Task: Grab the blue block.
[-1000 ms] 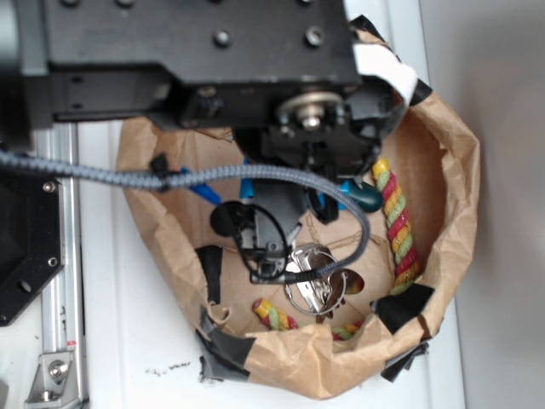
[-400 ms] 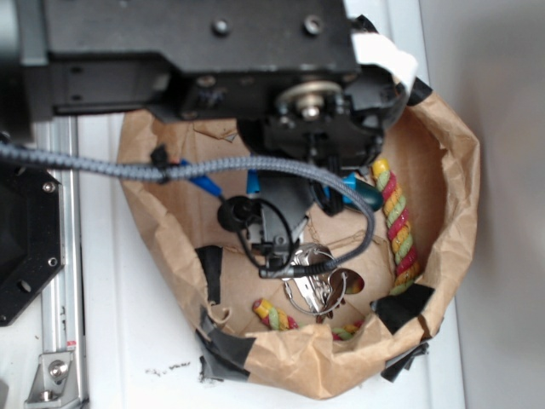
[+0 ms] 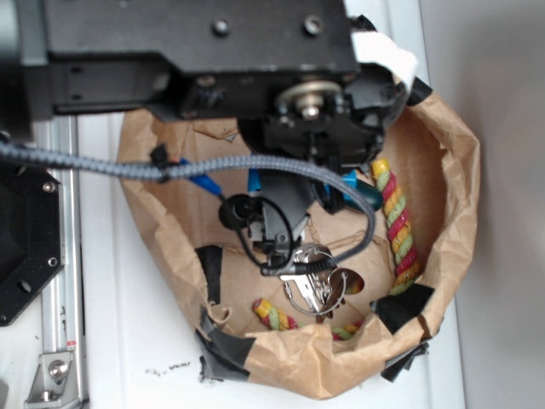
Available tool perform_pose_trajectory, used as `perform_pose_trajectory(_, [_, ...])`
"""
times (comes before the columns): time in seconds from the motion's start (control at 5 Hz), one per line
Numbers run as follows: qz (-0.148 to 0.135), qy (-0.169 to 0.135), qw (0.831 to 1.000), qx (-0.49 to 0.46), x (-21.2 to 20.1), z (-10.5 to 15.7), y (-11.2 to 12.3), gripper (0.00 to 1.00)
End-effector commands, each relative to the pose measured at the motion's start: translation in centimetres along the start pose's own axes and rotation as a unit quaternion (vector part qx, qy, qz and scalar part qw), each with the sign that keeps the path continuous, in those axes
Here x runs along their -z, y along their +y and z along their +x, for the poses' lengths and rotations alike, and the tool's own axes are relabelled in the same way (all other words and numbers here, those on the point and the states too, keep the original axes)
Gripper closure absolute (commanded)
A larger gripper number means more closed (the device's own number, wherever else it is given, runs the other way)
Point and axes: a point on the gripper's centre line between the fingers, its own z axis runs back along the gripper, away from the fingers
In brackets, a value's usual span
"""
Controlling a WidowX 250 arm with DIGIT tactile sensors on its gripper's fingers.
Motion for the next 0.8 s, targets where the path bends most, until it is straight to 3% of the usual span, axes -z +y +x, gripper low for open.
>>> perform_pose_trajectory(0.0, [0.009,-0.021,1.000,-0.009,-0.56,0.16,-0.24,1.00])
perform_pose_trajectory(0.6, [0.010,-0.019,1.000,-0.011,-0.36,0.15,-0.11,1.00])
